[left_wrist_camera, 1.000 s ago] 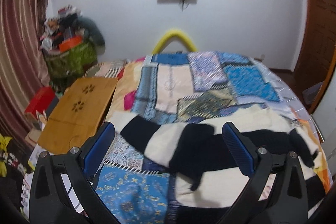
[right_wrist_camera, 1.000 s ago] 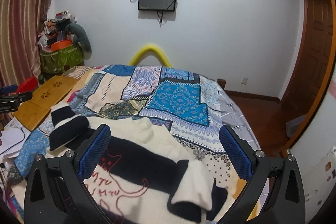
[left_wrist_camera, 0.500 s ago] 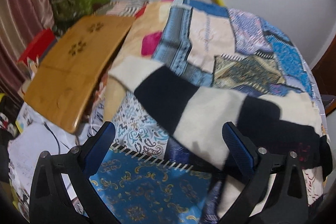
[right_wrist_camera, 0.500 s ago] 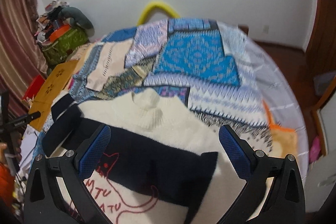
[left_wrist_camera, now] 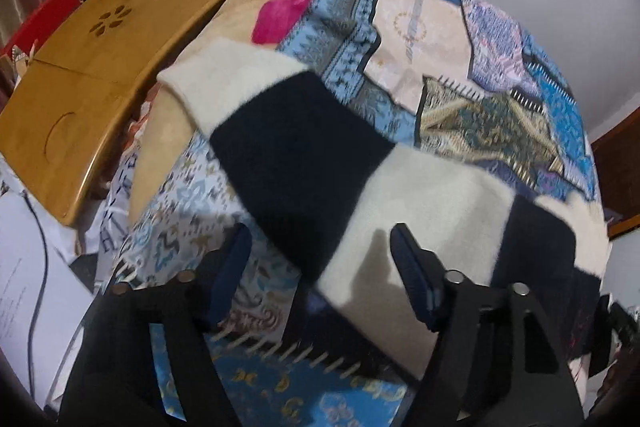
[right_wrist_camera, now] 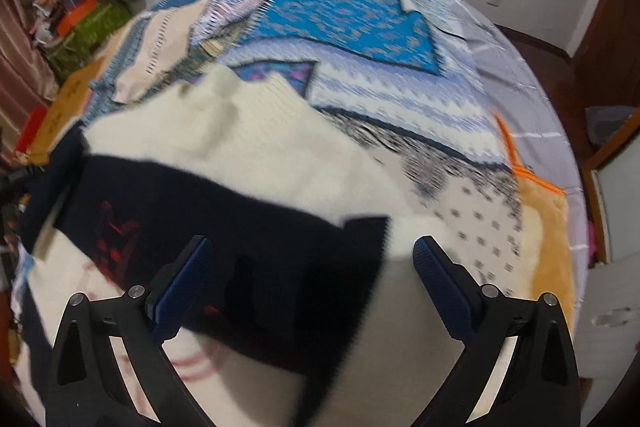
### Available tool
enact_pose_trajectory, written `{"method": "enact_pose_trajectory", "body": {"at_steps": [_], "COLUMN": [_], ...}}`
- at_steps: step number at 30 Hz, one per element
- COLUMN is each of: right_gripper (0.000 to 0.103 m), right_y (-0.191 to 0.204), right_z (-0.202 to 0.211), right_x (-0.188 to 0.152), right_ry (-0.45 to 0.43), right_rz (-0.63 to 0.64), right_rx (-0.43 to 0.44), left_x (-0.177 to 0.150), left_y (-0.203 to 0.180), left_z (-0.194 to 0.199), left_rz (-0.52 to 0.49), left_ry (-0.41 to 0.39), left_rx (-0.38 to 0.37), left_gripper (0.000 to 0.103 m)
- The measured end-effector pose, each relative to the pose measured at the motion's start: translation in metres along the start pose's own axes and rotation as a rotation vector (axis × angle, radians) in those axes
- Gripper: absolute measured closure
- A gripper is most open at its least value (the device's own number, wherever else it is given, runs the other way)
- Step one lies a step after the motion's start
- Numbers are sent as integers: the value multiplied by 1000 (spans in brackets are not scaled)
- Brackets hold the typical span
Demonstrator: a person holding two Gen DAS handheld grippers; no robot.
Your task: Fold small clothes
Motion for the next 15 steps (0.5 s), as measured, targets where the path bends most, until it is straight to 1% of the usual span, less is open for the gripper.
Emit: {"method": "enact_pose_trajectory", "body": {"at_steps": [1, 2, 4, 5, 6, 7, 8, 10, 12, 13, 15], "right_gripper": [5, 5, 5, 7, 13, 17, 24, 31, 44, 47, 59], "right_y": [-6, -11, -21, -27, -33, -35, -40, -48, -50, -53, -53], "right_z": [2, 4, 8, 9, 9, 8, 8, 7, 11, 13, 18], "right_x": [-3, -6, -12, -15, -20, -24, -29, -38, -41, -43, -43], "right_ry": [1, -1, 1, 7, 22, 33, 44, 59, 53, 48, 37], "right_rz": [-1, -5, -16, -23, -33, -43, -59, -95, -120, -130, -137], "right_rx": [-12, -20, -32, -35, -30, -19, -3, 36, 59, 66, 74], "left_x": [2, 5, 8, 9, 10, 11, 11, 12, 13, 14, 16], "left_y": [0, 2, 3, 5, 7, 9, 10, 9, 6, 3, -7], "left_z": [0, -1, -3, -4, -3, -2, -1, 5, 14, 19, 34], "left_rz": [6, 15, 30, 39, 46, 50, 51, 50, 42, 34, 11], "left_ry": [-5, -6, -3, 1, 1, -1, -2, -9, -22, -29, -47], "left_rx": [4, 10, 10, 11, 14, 16, 16, 8, 7, 0, -24], "left_gripper": [52, 57, 76, 82, 85, 93, 94, 97, 99, 103, 103]}}
Point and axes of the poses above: each gripper's, at about its wrist camera, not at the fingertips, and z roughly against the way its jaws point, y to its left, x to its top, the point moved 7 cm from there along -z, roughly the way its jaws point, and after that the axes turned 2 degrees about y, right-handed, at the moved point
